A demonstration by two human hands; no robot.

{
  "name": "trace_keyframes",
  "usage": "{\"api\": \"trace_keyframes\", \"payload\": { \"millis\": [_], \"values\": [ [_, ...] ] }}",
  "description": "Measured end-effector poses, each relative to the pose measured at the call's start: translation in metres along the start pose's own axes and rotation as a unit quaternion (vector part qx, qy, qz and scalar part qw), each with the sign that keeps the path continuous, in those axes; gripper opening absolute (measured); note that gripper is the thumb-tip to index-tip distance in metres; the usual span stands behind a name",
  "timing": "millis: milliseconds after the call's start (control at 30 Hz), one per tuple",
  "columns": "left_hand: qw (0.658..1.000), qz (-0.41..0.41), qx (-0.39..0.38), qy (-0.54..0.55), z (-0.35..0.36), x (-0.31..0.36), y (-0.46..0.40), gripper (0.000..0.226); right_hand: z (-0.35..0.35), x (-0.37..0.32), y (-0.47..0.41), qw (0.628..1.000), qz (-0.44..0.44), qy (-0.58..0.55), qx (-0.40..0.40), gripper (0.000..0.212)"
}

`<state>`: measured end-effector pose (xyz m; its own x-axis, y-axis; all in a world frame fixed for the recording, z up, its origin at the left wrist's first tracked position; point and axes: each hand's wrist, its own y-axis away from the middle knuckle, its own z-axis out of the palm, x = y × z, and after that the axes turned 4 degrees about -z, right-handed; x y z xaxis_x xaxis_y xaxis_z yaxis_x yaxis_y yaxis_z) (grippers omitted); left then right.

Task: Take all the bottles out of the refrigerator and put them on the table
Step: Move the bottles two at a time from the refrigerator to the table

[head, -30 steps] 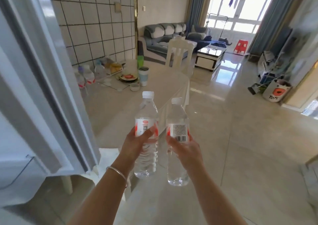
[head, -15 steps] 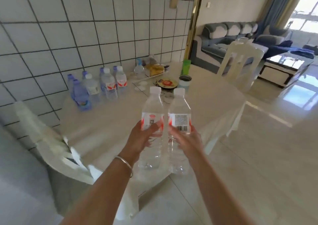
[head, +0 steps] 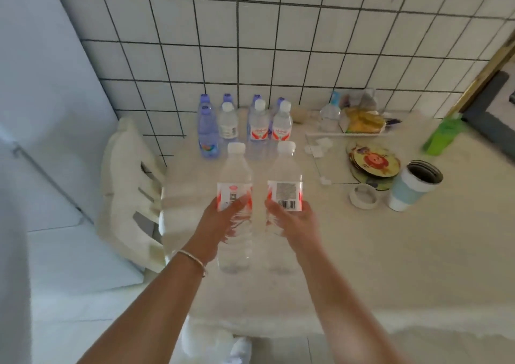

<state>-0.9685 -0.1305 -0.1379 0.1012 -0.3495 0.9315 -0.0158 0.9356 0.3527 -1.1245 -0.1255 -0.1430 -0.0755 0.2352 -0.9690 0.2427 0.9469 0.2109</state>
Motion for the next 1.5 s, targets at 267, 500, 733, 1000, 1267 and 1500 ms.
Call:
{"api": "trace_keyframes", "payload": {
  "millis": [267,500,733,1000,1267,1500],
  "values": [
    [0.998,-0.015,0.046,0.029,-0.036,0.012,-0.118,0.037,0.066,-0.004,-0.125,0.995,0.019,0.068,-0.068,0.060],
    [0.999,0.002,0.036,0.008,-0.071,0.010,-0.219,0.017,0.116,-0.005,-0.213,0.992,-0.004,0.094,-0.087,0.049],
    [0.996,0.025,0.039,-0.082,-0.106,0.006,-0.279,0.075,0.154,0.015,-0.264,0.983,-0.035,0.103,-0.150,0.073],
    [0.993,0.024,0.033,-0.112,-0.121,0.002,-0.310,0.085,0.169,0.023,-0.277,0.976,-0.069,0.122,-0.168,0.066],
    [0.997,0.011,0.011,-0.078,-0.129,-0.005,-0.305,0.060,0.168,0.021,-0.279,0.972,-0.065,0.130,-0.183,0.070],
    [0.997,0.009,0.006,-0.082,-0.121,0.005,-0.291,0.067,0.164,0.018,-0.275,0.965,-0.056,0.150,-0.206,0.078]
  ]
}}
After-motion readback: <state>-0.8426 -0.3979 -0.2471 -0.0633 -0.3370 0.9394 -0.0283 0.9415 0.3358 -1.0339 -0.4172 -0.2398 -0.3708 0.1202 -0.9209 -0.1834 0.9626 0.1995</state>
